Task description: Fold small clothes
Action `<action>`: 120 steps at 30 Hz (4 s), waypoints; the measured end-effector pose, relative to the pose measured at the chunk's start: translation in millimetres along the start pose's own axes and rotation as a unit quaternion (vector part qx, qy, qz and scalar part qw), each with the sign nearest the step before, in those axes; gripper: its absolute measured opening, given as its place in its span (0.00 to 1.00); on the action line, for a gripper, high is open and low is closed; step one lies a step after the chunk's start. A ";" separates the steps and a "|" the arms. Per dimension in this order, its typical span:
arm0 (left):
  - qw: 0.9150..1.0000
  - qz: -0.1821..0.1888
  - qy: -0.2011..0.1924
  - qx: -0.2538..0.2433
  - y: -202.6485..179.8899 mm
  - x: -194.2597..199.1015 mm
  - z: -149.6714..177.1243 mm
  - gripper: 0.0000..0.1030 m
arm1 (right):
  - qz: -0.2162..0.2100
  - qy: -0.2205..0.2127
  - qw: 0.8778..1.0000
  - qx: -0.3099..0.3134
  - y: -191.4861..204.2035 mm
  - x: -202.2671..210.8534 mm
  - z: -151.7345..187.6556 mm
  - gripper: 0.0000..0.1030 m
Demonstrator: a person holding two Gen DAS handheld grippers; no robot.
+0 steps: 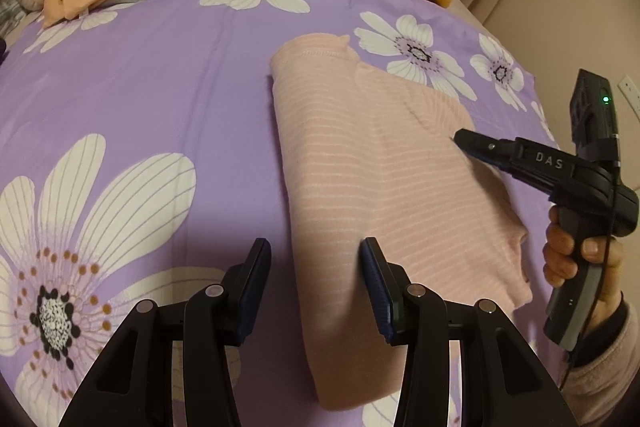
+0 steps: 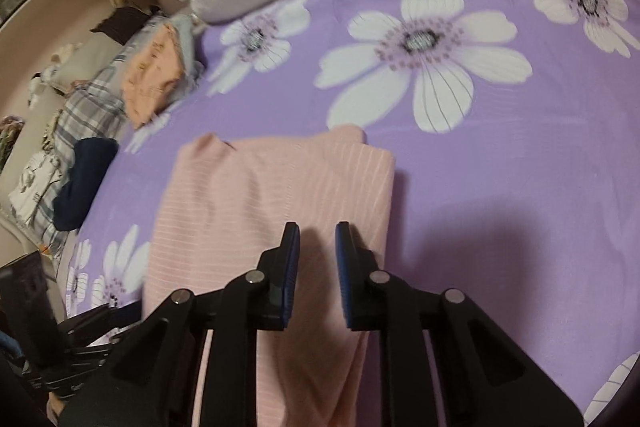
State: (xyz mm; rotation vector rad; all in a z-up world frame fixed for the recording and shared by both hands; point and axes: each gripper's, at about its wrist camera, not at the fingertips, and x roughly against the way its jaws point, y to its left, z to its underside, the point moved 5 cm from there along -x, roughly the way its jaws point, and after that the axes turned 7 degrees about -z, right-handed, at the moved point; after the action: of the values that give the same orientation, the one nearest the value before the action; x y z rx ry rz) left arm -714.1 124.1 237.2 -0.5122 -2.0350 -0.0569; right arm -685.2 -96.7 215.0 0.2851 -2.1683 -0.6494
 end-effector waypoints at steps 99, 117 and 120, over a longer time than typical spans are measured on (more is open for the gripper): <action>0.990 -0.120 -0.064 -0.022 -57.4 123.8 72.3 0.89 | 0.080 -0.029 0.985 0.148 87.5 147.5 127.9 0.87; 0.988 -0.143 -0.061 -0.024 -62.2 140.3 74.5 0.95 | 0.103 -0.050 0.983 0.144 96.2 163.7 124.7 1.00; 0.987 -0.146 -0.060 -0.022 -60.8 140.6 74.7 0.95 | 0.103 -0.048 0.984 0.139 94.8 163.7 126.0 1.00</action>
State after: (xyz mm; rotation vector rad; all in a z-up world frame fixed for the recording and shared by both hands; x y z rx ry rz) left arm -857.3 134.2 329.2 -0.2453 -2.2190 -0.2535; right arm -884.1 -40.1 309.4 0.1736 -2.3436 -0.2481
